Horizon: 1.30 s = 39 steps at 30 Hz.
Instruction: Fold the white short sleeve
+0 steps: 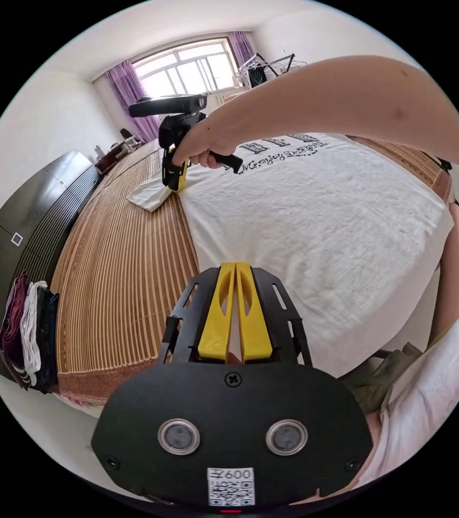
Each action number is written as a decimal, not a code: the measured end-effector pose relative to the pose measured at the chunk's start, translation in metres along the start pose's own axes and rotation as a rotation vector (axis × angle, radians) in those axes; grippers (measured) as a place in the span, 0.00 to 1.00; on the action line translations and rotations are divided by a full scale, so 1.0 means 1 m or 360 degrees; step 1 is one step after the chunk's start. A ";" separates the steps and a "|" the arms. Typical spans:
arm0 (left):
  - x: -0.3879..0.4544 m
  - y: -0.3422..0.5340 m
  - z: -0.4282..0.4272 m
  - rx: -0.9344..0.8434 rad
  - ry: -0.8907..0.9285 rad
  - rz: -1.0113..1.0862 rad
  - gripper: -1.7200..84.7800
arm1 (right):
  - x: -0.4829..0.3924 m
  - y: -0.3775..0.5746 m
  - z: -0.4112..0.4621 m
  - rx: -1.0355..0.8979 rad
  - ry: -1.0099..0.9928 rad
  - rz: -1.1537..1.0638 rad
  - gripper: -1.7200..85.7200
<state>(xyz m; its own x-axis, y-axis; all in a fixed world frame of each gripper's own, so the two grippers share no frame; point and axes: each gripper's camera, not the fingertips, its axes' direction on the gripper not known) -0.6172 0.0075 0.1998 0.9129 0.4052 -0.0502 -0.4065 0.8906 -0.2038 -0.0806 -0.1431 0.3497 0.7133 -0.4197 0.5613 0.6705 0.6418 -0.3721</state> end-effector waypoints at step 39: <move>0.115 -0.045 -0.155 -0.0261 0.0081 -0.0005 0.02 | 0.128 0.383 -0.333 0.1093 -0.0230 0.0443 0.01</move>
<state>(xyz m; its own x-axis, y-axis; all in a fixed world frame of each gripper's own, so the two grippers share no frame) -0.4884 -0.0178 0.0518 0.9166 0.3877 -0.0978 -0.3958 0.8447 -0.3605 0.3352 -0.1648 0.0330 0.7723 -0.1254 0.6227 0.1575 0.9875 0.0035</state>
